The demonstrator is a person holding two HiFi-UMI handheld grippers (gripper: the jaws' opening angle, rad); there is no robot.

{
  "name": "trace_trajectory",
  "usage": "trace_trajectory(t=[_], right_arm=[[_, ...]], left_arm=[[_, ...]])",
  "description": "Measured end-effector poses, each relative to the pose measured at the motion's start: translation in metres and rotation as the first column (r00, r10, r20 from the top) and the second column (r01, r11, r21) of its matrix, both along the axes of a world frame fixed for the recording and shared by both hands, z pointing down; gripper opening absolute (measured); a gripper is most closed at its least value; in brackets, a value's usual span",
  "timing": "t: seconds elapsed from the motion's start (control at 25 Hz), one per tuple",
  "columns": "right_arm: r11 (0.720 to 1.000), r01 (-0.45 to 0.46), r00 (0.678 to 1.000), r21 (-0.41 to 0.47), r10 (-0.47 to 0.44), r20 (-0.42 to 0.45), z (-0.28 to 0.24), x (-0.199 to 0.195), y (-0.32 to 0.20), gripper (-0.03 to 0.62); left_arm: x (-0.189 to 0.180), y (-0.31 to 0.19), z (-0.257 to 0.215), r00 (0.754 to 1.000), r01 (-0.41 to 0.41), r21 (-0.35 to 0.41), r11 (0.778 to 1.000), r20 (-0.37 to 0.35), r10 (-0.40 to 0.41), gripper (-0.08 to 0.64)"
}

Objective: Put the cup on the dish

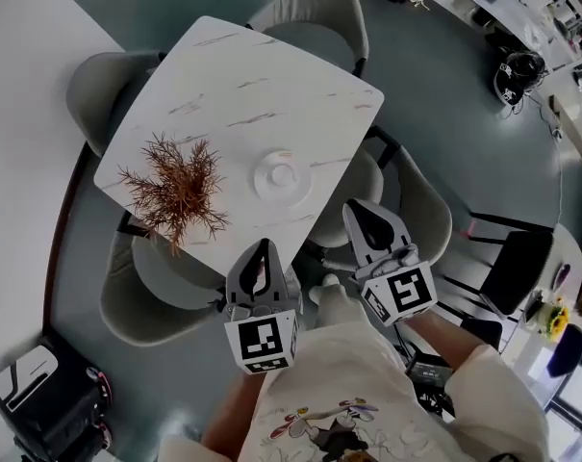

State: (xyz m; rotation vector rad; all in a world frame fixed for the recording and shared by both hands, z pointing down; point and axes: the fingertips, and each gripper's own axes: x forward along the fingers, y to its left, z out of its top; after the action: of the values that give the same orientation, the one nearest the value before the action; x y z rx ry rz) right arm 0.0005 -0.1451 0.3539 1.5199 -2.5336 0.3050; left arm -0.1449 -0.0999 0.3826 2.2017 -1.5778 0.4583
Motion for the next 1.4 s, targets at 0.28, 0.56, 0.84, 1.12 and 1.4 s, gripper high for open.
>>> trace_trajectory(t=[0.28, 0.56, 0.84, 1.12, 1.4], right_arm=[[0.998, 0.039, 0.999, 0.058, -0.041, 0.034, -0.032, 0.020, 0.015, 0.006], [0.998, 0.021, 1.000, 0.064, -0.023, 0.017, -0.045, 0.058, 0.046, 0.006], [0.997, 0.022, 0.999, 0.071, -0.025, 0.044, -0.062, 0.078, 0.083, 0.006], [0.995, 0.080, 0.995, 0.057, -0.084, 0.055, -0.066, 0.078, 0.115, 0.006], [0.990, 0.142, 0.990, 0.013, -0.142, 0.014, -0.057, 0.073, 0.146, 0.006]], left_arm=[[0.015, 0.039, -0.020, 0.999, 0.036, 0.007, 0.999, 0.013, -0.036, 0.005], [0.038, 0.074, -0.022, 0.999, 0.016, -0.008, 1.000, 0.040, -0.016, 0.005], [0.053, 0.098, -0.044, 0.999, 0.046, 0.011, 0.999, 0.006, -0.046, 0.006], [0.067, 0.124, -0.060, 0.998, 0.065, 0.030, 0.997, -0.003, -0.065, 0.006], [0.070, 0.156, -0.051, 0.998, 0.058, 0.002, 0.998, 0.004, -0.058, 0.005]])
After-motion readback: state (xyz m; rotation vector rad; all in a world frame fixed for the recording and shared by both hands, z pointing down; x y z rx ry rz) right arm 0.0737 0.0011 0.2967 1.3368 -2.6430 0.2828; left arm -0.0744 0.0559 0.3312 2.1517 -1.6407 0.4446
